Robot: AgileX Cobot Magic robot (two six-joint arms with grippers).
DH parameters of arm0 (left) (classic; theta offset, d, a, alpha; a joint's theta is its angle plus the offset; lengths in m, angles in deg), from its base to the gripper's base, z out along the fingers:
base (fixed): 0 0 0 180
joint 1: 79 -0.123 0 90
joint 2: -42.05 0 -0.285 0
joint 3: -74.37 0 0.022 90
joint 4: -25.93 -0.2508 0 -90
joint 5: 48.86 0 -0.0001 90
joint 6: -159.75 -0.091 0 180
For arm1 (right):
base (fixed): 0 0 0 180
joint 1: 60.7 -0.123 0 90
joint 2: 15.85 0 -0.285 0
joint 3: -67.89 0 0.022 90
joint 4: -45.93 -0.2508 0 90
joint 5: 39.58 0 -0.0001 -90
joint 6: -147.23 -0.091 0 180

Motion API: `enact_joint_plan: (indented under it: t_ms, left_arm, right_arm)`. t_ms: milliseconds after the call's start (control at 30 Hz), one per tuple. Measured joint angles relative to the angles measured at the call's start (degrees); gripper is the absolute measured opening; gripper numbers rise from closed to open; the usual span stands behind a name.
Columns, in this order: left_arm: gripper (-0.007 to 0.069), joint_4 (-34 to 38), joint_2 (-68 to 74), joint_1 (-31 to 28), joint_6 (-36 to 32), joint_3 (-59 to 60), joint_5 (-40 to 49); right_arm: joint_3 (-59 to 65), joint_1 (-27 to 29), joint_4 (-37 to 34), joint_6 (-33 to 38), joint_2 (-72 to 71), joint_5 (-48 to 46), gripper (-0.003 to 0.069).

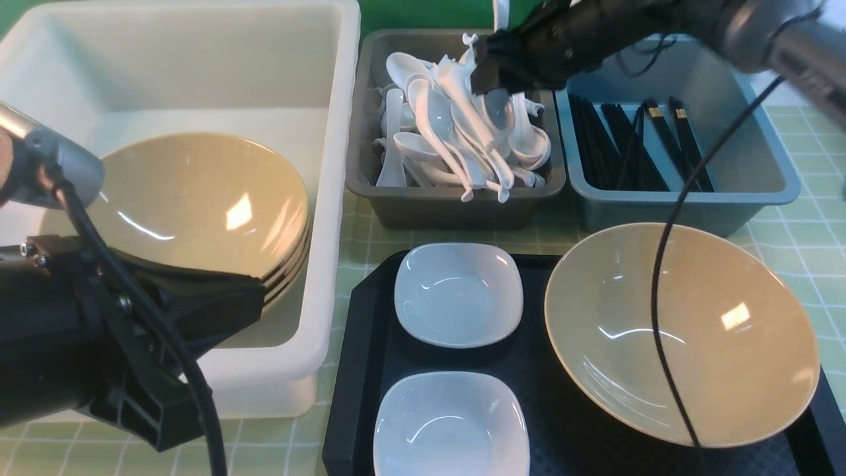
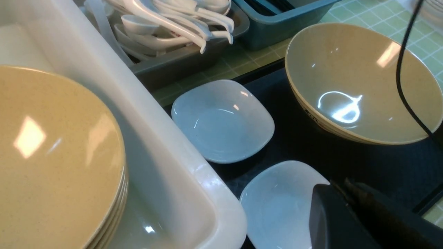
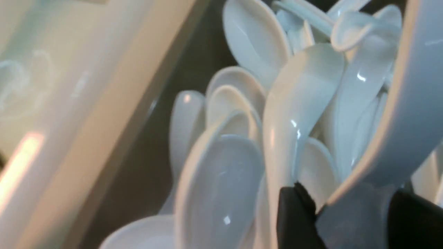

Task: On green table put chopsticks spoon bowls plates into blue grey white boxes.
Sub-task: 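Place the white spoon into the bin of spoons with the right gripper, then grasp the large bowl on the tray by its rim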

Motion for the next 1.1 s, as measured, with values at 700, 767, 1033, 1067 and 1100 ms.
enact_joint_plan:
  t_ms: [700, 767, 1033, 1067, 1100]
  left_arm:
    - [-0.0001, 1.7, 4.3, 0.0, 1.7, 2.0, 0.9]
    - [-0.0001, 2.1, 6.7, 0.0, 1.8, 2.0, 0.4]
    - [-0.0001, 3.5, 19.1, 0.0, 0.3, 2.0, -1.7]
    - [-0.0001, 3.5, 20.7, 0.0, -0.5, 1.9, -1.7]
    - [-0.0001, 3.6, 22.2, 0.0, -1.2, 1.7, -1.6]
  right_arm:
    - [-0.1, 0.7, 7.5, 1.4, -29.7, -27.4, 0.0572]
    - [2.8, -0.5, 7.5, 1.9, -34.3, -27.6, 0.0572]
    - [25.7, -4.6, 7.1, 5.9, -51.0, -27.6, 0.0572]
    - [29.7, -4.7, 7.2, 6.3, -53.3, -27.6, 0.0572]
    - [33.9, -4.5, 7.3, 6.6, -55.6, -27.6, 0.0572]
